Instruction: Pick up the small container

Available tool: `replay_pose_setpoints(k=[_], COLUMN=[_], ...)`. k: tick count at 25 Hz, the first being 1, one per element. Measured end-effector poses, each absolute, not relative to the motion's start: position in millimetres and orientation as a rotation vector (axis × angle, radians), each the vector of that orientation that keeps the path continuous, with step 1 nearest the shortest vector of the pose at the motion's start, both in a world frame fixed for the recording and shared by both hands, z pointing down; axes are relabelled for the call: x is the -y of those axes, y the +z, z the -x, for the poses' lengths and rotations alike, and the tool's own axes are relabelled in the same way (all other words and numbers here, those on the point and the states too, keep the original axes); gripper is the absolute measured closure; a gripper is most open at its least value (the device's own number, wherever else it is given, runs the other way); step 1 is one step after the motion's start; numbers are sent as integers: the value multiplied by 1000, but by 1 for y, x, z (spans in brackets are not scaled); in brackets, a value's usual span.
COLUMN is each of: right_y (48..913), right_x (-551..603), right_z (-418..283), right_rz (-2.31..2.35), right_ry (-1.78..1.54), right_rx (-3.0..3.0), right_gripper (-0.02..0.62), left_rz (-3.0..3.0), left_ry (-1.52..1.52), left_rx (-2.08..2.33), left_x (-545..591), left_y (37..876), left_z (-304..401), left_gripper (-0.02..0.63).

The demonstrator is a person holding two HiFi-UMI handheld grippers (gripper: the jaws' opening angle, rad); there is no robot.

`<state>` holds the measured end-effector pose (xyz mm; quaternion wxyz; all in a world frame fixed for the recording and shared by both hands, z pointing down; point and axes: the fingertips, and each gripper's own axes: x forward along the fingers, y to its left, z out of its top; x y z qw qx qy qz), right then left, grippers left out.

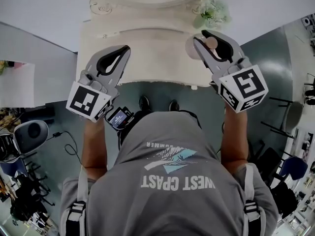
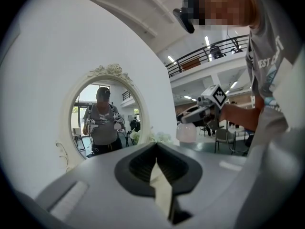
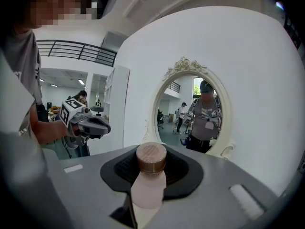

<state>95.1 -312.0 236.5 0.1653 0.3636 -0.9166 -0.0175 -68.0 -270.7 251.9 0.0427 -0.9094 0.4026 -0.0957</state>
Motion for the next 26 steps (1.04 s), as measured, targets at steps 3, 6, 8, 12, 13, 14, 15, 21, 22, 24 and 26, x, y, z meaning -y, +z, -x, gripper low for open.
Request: replay_pose_setpoints(k=[3, 6, 8, 12, 13, 14, 15, 21, 22, 24, 26], right_y=[239, 244, 248, 250, 251, 251, 252, 256, 257, 259, 261], right_x=[303, 295, 290, 284, 283, 282, 282, 281, 282, 284, 286], right_z=[-96, -97, -99, -104, -105, -106, -108, -113, -114, -117, -121], right_rz=[-1018, -1003, -999, -997, -998, -998, -999, -997, -998, -1001, -1003], right_ry=[-65, -55, -48, -47, -47, -47, -47, -39, -38, -36, -33], right_rx=[2600, 2593, 2588, 2575, 2572, 2570, 2569, 2563, 2561, 2556, 2552], right_gripper=[480, 480, 480, 480, 480, 480, 480, 480, 480, 480, 480], left_rz=[2789, 2798, 2803, 2810, 2811, 2812, 2813, 2816, 2816, 2817, 2816], left_ry=[-288, -290, -289, -294, -294, -295, -296, -301, -303, -306, -308], left_rx=[-1221, -1216, -1212, -1211, -1211, -1211, -1212, -1212, -1214, -1219, -1224], left_x=[268, 264, 262, 258, 257, 256, 256, 253, 253, 254, 255], left_y=[252, 253, 255, 258, 258, 258, 260, 262, 263, 264, 265], left_z=[62, 58, 55, 53, 52, 51, 51, 46, 45, 43, 42], left_gripper=[604, 604, 604, 604, 604, 604, 604, 604, 604, 604, 604])
